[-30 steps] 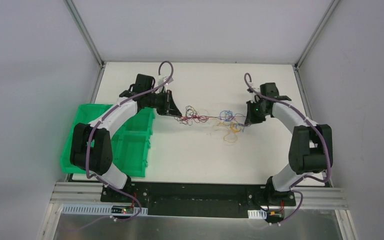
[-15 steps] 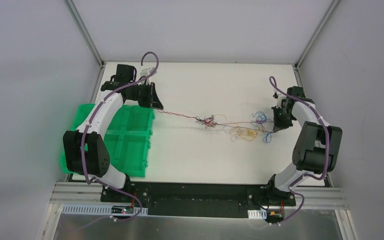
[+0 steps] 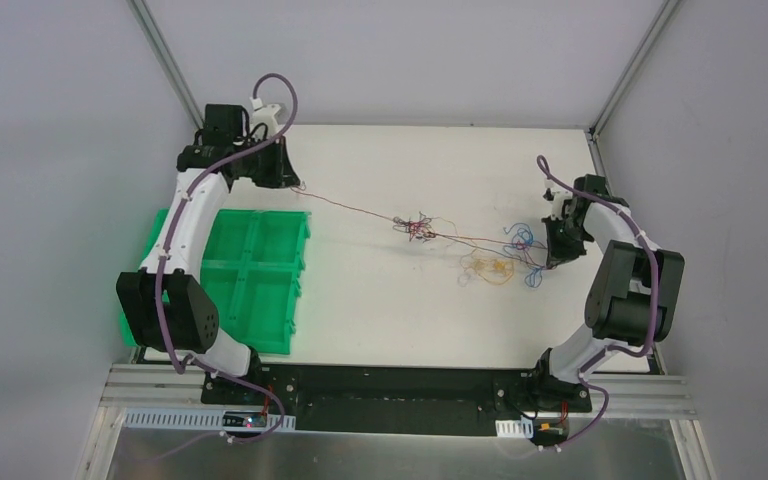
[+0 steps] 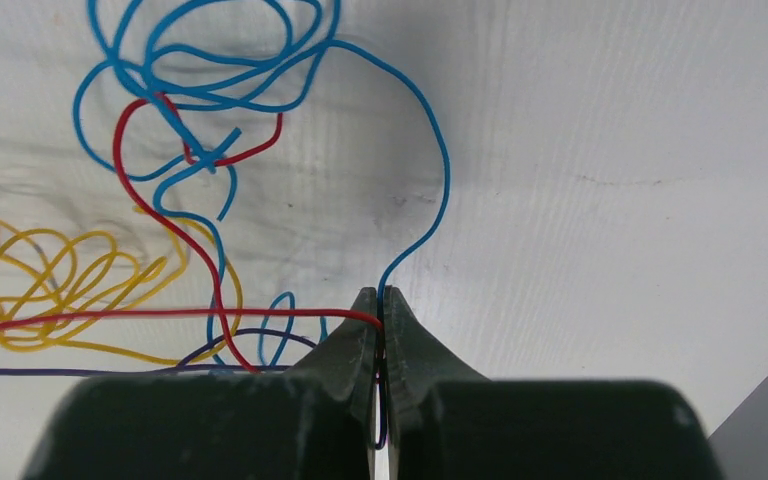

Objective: Untangle the cables

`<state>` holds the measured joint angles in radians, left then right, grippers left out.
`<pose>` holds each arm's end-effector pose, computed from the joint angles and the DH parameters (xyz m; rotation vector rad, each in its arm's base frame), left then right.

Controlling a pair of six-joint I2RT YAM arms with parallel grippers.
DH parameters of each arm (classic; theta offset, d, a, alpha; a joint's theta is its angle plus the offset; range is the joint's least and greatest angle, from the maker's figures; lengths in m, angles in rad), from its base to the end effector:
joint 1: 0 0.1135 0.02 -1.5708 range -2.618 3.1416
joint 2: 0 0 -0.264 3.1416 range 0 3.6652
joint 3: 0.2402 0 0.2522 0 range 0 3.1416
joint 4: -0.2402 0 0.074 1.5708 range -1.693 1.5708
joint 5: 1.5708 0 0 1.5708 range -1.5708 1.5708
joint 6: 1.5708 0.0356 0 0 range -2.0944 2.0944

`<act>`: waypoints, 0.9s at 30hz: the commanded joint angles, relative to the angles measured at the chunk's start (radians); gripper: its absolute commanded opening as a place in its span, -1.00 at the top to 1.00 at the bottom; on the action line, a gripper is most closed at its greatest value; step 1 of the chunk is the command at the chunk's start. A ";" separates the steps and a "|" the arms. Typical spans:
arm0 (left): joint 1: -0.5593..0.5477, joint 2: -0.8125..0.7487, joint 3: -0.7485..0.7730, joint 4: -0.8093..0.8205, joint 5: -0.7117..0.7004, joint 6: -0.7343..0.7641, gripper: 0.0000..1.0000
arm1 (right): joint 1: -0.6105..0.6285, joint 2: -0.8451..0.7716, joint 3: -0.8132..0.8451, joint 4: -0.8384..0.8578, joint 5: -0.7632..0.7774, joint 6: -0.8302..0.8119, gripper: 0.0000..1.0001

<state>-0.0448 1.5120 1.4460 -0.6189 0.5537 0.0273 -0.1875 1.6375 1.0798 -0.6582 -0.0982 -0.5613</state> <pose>0.3325 -0.0336 0.3548 0.3737 2.1762 -0.6309 0.3103 -0.0553 0.1956 -0.5397 2.7225 -0.0551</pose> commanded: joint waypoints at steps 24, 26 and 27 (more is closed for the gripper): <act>0.328 0.290 0.643 0.023 -0.055 -0.072 1.00 | -0.084 0.094 0.097 -0.132 -0.035 -0.045 0.85; 0.296 0.278 0.582 0.021 0.122 -0.093 1.00 | -0.075 0.079 0.126 -0.190 -0.168 -0.024 1.00; 0.271 0.267 0.545 0.021 0.189 -0.091 1.00 | -0.065 0.074 0.146 -0.227 -0.230 -0.016 1.00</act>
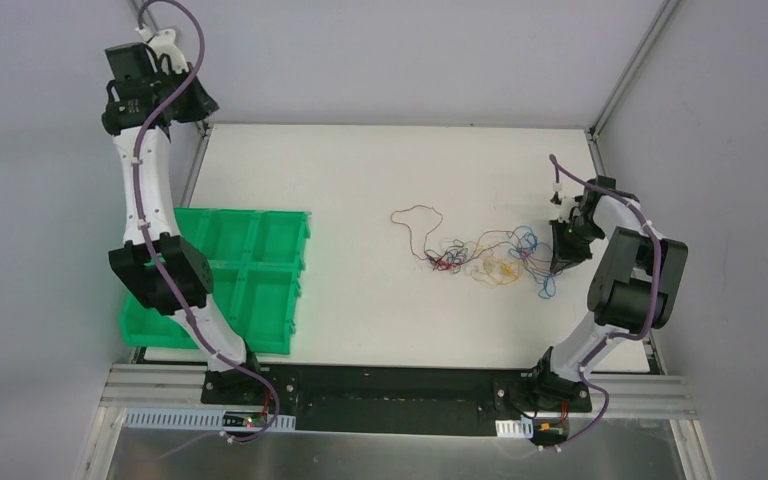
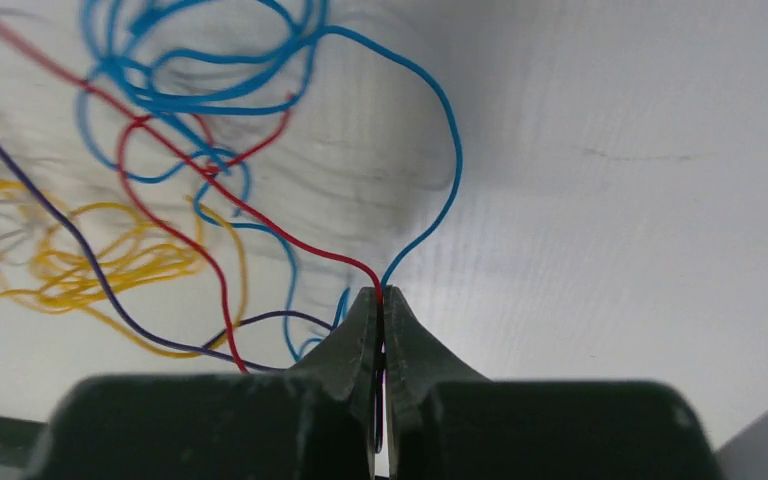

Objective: Untangle the cables

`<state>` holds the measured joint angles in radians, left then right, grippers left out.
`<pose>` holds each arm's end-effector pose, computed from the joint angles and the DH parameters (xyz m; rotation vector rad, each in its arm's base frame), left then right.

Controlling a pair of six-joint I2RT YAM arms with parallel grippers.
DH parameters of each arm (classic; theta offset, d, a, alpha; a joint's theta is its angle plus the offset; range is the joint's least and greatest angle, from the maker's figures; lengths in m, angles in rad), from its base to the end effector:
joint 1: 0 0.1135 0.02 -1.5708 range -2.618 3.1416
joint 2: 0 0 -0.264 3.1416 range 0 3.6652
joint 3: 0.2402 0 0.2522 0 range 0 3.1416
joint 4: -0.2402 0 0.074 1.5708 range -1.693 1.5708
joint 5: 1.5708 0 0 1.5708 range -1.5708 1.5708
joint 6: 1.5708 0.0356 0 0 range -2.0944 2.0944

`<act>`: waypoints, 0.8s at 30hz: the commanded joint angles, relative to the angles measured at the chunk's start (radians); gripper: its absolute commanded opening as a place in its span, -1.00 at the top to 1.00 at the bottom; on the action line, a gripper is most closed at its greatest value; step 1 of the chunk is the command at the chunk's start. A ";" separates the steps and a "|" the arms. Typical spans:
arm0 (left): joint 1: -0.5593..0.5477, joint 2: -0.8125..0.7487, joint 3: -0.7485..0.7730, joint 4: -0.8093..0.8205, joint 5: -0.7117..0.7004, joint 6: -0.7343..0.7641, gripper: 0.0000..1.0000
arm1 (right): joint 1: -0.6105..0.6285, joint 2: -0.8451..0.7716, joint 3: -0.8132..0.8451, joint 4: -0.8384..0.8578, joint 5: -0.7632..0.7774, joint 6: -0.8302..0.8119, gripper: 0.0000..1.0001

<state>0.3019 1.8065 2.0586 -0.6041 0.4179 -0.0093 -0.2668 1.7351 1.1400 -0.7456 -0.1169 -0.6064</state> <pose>0.3899 0.1063 0.4527 -0.0164 1.8964 -0.2027 0.3142 -0.0816 0.1798 -0.5066 2.8392 0.0120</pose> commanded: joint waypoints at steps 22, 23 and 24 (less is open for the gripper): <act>-0.912 0.208 -0.655 0.646 0.490 -0.543 -0.03 | 0.260 -0.122 0.221 -0.235 -0.515 0.287 -0.20; -0.918 0.229 -0.655 0.682 0.489 -0.569 0.01 | 0.273 -0.112 0.206 -0.194 -0.525 0.325 -0.17; -0.920 0.247 -0.654 0.711 0.485 -0.588 0.04 | 0.296 -0.095 0.196 -0.156 -0.531 0.357 -0.15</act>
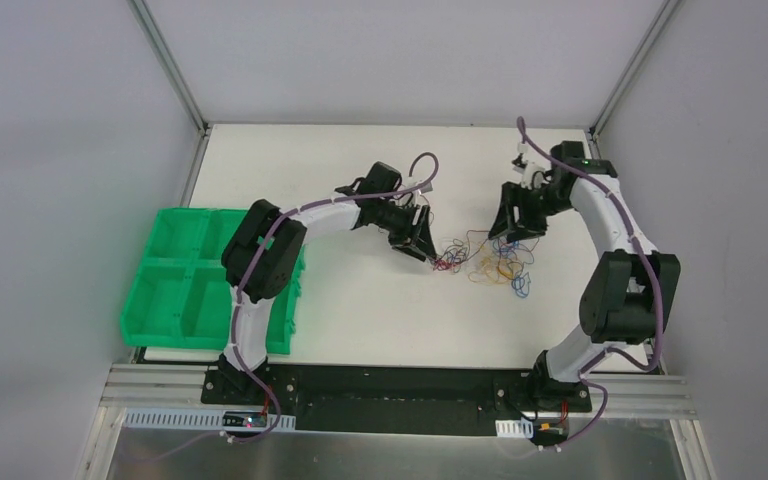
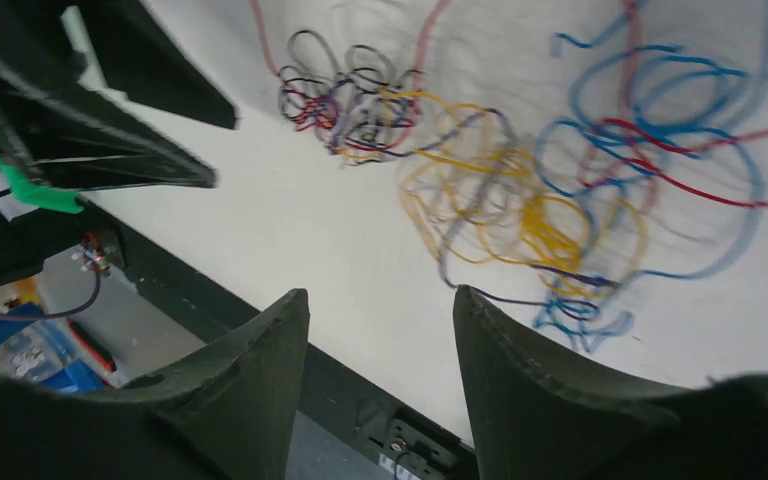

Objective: Untangle the cables

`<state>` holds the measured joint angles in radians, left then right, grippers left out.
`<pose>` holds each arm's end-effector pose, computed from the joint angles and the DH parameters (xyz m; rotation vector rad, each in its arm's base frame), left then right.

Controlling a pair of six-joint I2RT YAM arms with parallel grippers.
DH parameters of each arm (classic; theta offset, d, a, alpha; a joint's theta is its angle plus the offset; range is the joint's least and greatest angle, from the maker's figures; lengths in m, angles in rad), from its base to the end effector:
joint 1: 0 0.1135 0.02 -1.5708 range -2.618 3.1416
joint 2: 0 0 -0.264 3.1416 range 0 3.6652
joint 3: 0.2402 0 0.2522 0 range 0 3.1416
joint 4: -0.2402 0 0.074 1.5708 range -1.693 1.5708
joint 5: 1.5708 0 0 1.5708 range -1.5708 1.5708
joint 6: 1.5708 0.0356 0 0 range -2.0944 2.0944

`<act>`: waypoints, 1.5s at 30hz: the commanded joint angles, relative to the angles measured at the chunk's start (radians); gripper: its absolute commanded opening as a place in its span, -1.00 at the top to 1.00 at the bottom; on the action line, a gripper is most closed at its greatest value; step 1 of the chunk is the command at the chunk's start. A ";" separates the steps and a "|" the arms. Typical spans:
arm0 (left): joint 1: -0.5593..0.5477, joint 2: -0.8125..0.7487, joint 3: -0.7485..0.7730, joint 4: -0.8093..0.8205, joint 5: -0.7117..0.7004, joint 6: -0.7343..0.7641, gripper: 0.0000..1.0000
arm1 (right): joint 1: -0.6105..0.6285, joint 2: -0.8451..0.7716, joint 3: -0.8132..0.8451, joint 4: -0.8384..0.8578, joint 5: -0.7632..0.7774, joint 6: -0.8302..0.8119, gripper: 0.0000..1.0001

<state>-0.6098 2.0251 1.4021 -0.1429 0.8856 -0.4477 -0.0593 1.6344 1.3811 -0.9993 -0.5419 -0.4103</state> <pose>0.3444 -0.2742 0.1896 0.6908 2.4000 -1.5280 0.3222 -0.0007 0.2744 -0.5779 2.5840 0.6159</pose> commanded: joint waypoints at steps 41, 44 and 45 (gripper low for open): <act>-0.100 0.092 0.128 0.504 0.087 -0.403 1.00 | 0.268 0.326 -0.091 0.318 0.317 0.321 0.52; -0.099 -0.046 0.109 0.538 0.097 -0.421 1.00 | 0.262 0.331 -0.091 0.307 0.343 0.304 0.52; -0.099 -0.081 0.108 0.545 0.105 -0.427 1.00 | 0.261 0.333 -0.093 0.306 0.346 0.298 0.52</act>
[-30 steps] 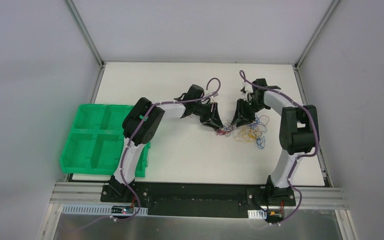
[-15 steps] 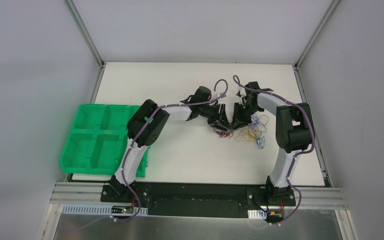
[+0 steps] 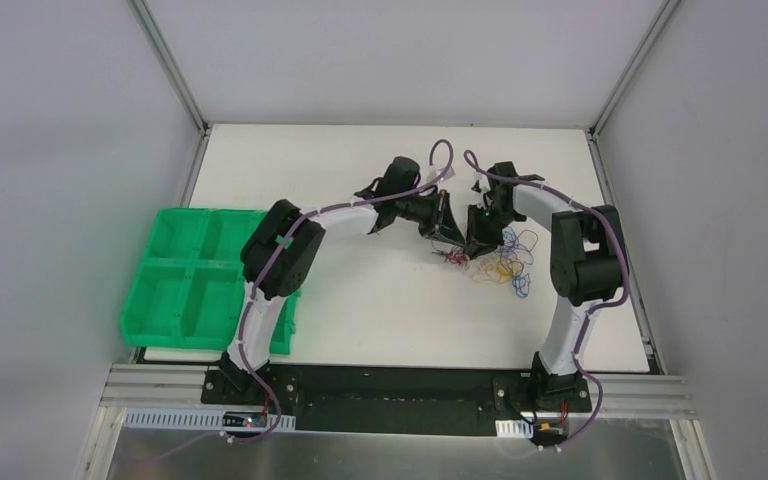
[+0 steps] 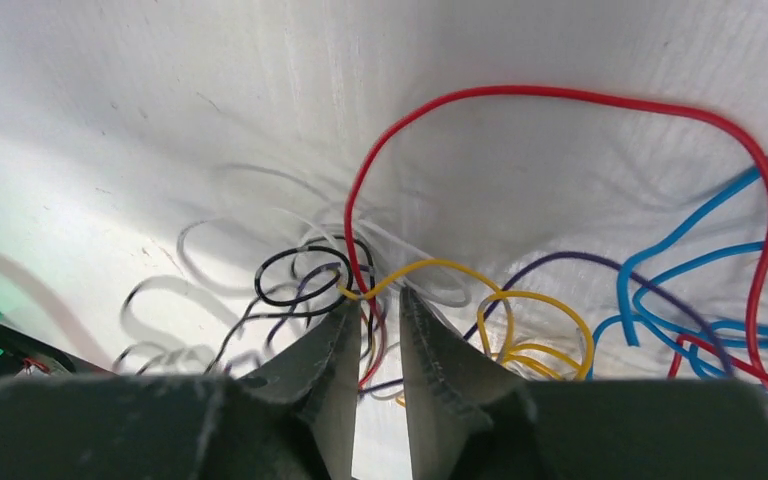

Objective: Untangle the cables

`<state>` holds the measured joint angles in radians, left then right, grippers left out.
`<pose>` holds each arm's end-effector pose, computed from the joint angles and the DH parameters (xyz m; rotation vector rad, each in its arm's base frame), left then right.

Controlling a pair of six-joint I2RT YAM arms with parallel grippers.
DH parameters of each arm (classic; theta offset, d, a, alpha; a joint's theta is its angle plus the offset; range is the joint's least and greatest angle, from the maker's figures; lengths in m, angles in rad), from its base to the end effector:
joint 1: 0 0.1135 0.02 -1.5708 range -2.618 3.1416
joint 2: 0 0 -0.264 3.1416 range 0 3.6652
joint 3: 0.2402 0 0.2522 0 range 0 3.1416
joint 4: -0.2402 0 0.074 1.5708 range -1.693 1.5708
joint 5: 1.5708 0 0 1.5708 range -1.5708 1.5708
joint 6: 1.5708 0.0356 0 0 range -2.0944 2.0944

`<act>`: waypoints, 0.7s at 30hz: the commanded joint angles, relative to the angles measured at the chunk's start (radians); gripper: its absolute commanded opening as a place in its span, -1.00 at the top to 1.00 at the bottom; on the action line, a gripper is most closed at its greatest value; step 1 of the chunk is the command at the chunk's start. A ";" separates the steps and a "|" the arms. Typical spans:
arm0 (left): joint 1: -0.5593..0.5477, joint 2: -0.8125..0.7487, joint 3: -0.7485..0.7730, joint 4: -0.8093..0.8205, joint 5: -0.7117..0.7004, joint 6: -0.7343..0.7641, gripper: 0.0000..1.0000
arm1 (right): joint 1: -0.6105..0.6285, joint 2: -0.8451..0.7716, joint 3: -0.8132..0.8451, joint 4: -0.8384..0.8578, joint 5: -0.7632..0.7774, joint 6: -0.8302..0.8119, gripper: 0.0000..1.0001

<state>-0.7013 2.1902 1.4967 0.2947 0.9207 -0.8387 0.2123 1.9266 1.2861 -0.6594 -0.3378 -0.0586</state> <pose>0.3546 -0.3365 0.1809 0.5738 2.2537 -1.8072 0.3622 0.0901 0.1590 -0.4511 2.8192 0.5151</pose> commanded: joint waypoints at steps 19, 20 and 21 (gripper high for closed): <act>0.217 -0.484 0.547 0.024 0.135 -0.287 1.00 | -0.045 0.068 0.008 -0.012 0.213 -0.123 0.52; 0.238 -0.478 0.596 0.003 0.135 -0.277 1.00 | -0.045 0.067 0.008 -0.010 0.215 -0.126 0.53; 0.256 -0.474 0.641 -0.023 0.132 -0.254 1.00 | -0.047 0.069 0.008 -0.009 0.220 -0.129 0.53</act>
<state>-0.5083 1.7462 1.9518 0.2909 1.0393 -1.0595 0.1982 1.9388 1.3079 -0.6868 -0.3069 -0.1181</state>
